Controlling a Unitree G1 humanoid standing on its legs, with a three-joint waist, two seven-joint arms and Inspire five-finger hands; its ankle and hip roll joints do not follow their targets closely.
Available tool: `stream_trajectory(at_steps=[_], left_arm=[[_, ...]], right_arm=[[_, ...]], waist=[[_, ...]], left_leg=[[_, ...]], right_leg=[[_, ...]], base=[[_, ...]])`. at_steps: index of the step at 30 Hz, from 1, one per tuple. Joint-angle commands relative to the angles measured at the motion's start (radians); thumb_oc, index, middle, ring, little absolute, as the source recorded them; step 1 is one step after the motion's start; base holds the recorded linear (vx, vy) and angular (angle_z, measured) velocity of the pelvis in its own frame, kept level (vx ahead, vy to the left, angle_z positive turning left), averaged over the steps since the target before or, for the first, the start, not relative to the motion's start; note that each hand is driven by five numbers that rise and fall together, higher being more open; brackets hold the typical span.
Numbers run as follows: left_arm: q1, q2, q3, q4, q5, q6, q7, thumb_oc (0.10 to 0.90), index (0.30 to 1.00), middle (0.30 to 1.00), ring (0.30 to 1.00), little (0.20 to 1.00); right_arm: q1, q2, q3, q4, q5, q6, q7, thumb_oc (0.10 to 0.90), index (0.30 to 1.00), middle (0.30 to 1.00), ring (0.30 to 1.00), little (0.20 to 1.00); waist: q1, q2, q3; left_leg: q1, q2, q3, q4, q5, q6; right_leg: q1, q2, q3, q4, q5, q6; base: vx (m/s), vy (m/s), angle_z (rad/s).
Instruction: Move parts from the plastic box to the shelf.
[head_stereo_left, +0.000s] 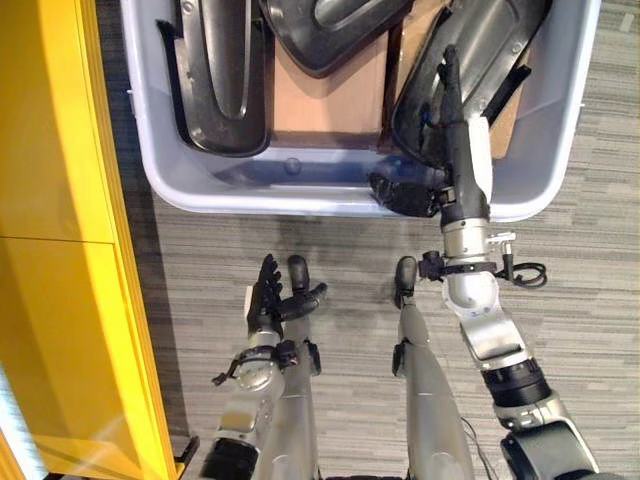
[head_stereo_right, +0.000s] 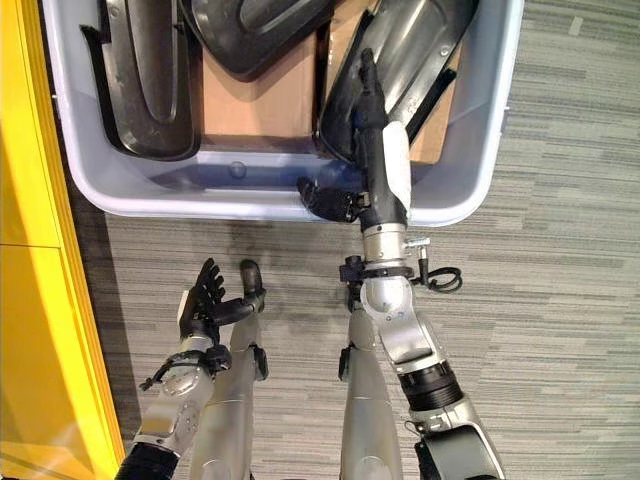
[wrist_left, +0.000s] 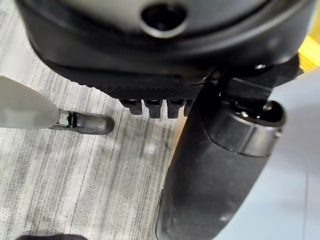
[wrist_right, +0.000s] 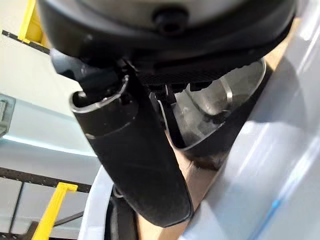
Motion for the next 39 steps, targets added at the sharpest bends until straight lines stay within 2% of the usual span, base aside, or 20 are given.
stream_trajectory(at_steps=[1, 4, 14, 17, 20, 24, 26, 27, 31, 33, 34, 35, 36, 37, 38, 39], left_arm=[[0.054, 0.046, 0.021, -0.064, 0.025, -0.041, 0.016, 0.9, 1.0, 1.0, 1.0, 1.0], [0.051, 0.046, 0.018, -0.073, 0.032, -0.043, 0.021, 0.9, 1.0, 1.0, 1.0, 1.0], [0.039, 0.047, 0.008, -0.077, 0.039, -0.049, 0.026, 0.9, 1.0, 1.0, 1.0, 1.0], [0.035, 0.047, 0.007, -0.074, 0.039, -0.05, 0.028, 0.9, 1.0, 1.0, 1.0, 1.0], [0.02, 0.045, 0.005, -0.06, 0.037, -0.052, 0.024, 0.9, 1.0, 1.0, 1.0, 1.0], [0.014, 0.047, 0.008, -0.055, 0.035, -0.054, 0.024, 0.9, 1.0, 1.0, 1.0, 1.0], [0.043, 0.048, -0.002, -0.057, 0.031, -0.058, 0.025, 0.9, 1.0, 1.0, 1.0, 1.0], [0.014, 0.049, 0.008, -0.055, 0.029, -0.056, 0.025, 0.9, 1.0, 1.0, 1.0, 1.0], [0.008, 0.05, 0.008, -0.052, 0.025, -0.058, 0.028, 0.9, 1.0, 1.0, 1.0, 1.0], [0.036, 0.051, -0.003, -0.055, 0.024, -0.061, 0.028, 0.9, 1.0, 1.0, 1.0, 1.0], [0.017, 0.051, 0.004, -0.055, 0.025, -0.059, 0.029, 0.9, 1.0, 1.0, 1.0, 1.0], [0.03, 0.053, -0.002, -0.055, 0.025, -0.06, 0.028, 0.9, 1.0, 1.0, 1.0, 1.0], [0.005, 0.052, 0.008, -0.053, 0.025, -0.058, 0.028, 0.9, 1.0, 1.0, 1.0, 1.0], [0.033, 0.053, -0.003, -0.056, 0.025, -0.06, 0.028, 0.9, 1.0, 1.0, 1.0, 1.0], [0.008, 0.049, 0.005, -0.056, 0.023, -0.063, 0.028, 0.9, 1.0, 1.0, 1.0, 1.0], [0.015, 0.048, -0.003, -0.054, 0.021, -0.065, 0.027, 0.9, 1.0, 1.0, 1.0, 1.0]], right_arm=[[-0.066, -0.042, -0.058, -0.072, -0.133, -0.059, -0.103, 0.9, 1.0, 1.0, 1.0, 1.0], [-0.09, -0.094, -0.076, -0.018, -0.189, -0.041, -0.141, 0.9, 1.0, 1.0, 1.0, 1.0], [-0.139, -0.154, -0.073, 0.18, -0.196, -0.008, -0.208, 0.9, 1.0, 1.0, 1.0, 1.0], [-0.156, -0.156, -0.055, 0.23, -0.183, -0.01, -0.213, 0.9, 1.0, 1.0, 1.0, 1.0], [-0.191, -0.139, 0.011, 0.374, -0.14, -0.003, -0.189, 0.9, 1.0, 1.0, 1.0, 1.0], [-0.217, -0.137, 0.038, 0.435, -0.127, -0.003, -0.189, 0.9, 1.0, 1.0, 1.0, 1.0], [-0.201, -0.13, 0.058, 0.47, -0.123, -0.003, -0.188, 0.9, 1.0, 1.0, 1.0, 1.0], [-0.236, -0.133, 0.067, 0.495, -0.12, 0.0, -0.185, 0.9, 1.0, 1.0, 1.0, 1.0], [-0.268, -0.125, 0.086, 0.553, -0.1, -0.001, -0.191, 0.9, 1.0, 1.0, 1.0, 1.0], [-0.247, -0.116, 0.103, 0.57, -0.096, -0.003, -0.189, 0.9, 1.0, 1.0, 1.0, 1.0], [-0.266, -0.12, 0.101, 0.57, -0.096, -0.002, -0.188, 0.9, 1.0, 1.0, 1.0, 1.0], [-0.257, -0.116, 0.115, 0.581, -0.097, -0.001, -0.185, 0.9, 1.0, 1.0, 1.0, 1.0], [-0.282, -0.12, 0.113, 0.582, -0.097, -0.001, -0.184, 0.9, 1.0, 1.0, 1.0, 1.0], [-0.254, -0.115, 0.115, 0.581, -0.097, -0.002, -0.186, 0.9, 1.0, 1.0, 1.0, 1.0], [-0.289, -0.115, 0.145, 0.645, -0.092, 0.001, -0.179, 0.9, 1.0, 1.0, 1.0, 1.0], [-0.29, -0.109, 0.17, 0.708, -0.083, 0.006, -0.176, 0.9, 1.0, 1.0, 1.0, 1.0]], waist=[[0.016, 0.002, -0.015], [0.022, 0.007, -0.015], [0.037, 0.021, -0.015], [0.039, 0.025, -0.015], [0.047, 0.032, -0.015], [0.047, 0.034, -0.015], [0.054, 0.037, -0.015], [0.052, 0.035, -0.015], [0.055, 0.036, -0.015], [0.061, 0.039, -0.015], [0.059, 0.037, -0.015], [0.062, 0.039, -0.015], [0.057, 0.036, -0.015], [0.063, 0.039, -0.015], [0.064, 0.038, -0.015], [0.069, 0.04, -0.015]], left_leg=[[0.166, 0.02, 0.002, -0.007, -0.224, 0.021], [0.163, 0.019, -0.001, -0.007, -0.227, 0.021], [0.155, 0.02, -0.008, -0.007, -0.231, 0.021], [0.151, 0.02, -0.009, -0.007, -0.23, 0.02], [0.143, 0.02, -0.011, -0.007, -0.229, 0.018], [0.137, 0.021, -0.012, -0.007, -0.229, 0.017], [0.181, 0.029, -0.006, -0.007, -0.253, 0.016], [0.138, 0.024, -0.012, -0.007, -0.233, 0.016], [0.127, 0.023, -0.014, -0.007, -0.23, 0.016], [0.169, 0.029, -0.008, -0.007, -0.251, 0.015], [0.14, 0.026, -0.011, -0.007, -0.236, 0.015], [0.164, 0.029, -0.008, -0.007, -0.25, 0.014], [0.128, 0.024, -0.013, -0.007, -0.231, 0.015], [0.169, 0.03, -0.008, -0.007, -0.252, 0.014], [0.135, 0.027, -0.013, -0.007, -0.235, 0.014], [0.153, 0.029, -0.012, -0.007, -0.247, 0.013]], right_leg=[[0.013, -0.083, 0.044, 0.061, -0.05, -0.029], [0.011, -0.081, 0.041, 0.062, -0.05, -0.029], [0.003, -0.078, 0.04, 0.065, -0.048, -0.028], [0.0, -0.078, 0.04, 0.065, -0.048, -0.028], [-0.005, -0.078, 0.039, 0.064, -0.046, -0.028], [-0.01, -0.079, 0.039, 0.064, -0.045, -0.027], [0.034, -0.073, 0.038, 0.059, -0.064, -0.026], [-0.006, -0.078, 0.037, 0.06, -0.044, -0.027], [-0.018, -0.078, 0.038, 0.061, -0.042, -0.026], [0.024, -0.073, 0.036, 0.058, -0.061, -0.024], [-0.004, -0.075, 0.037, 0.058, -0.046, -0.025], [0.019, -0.073, 0.035, 0.059, -0.059, -0.023], [-0.017, -0.077, 0.036, 0.06, -0.042, -0.024], [0.023, -0.072, 0.036, 0.058, -0.061, -0.023], [-0.008, -0.075, 0.036, 0.058, -0.044, -0.024], [0.011, -0.074, 0.035, 0.059, -0.055, -0.022]], base=[[-0.04, -0.013, -0.02], [0.01, -0.004, 0.03], [0.0, -0.001, 0.0], [0.0, 0.0, 0.0], [0.0, 0.0, 0.0], [0.0, 0.0, 0.0], [0.03, -0.001, 0.0], [0.0, 0.0, 0.0], [-0.01, 0.0, 0.0], [0.02, 0.003, 0.01], [0.04, 0.005, 0.0], [-0.05, 0.002, 0.01], [0.04, 0.005, 0.01], [-0.03, -0.01, 0.0], [0.05, -0.009, 0.0], [0.0, 0.0, 0.0]])
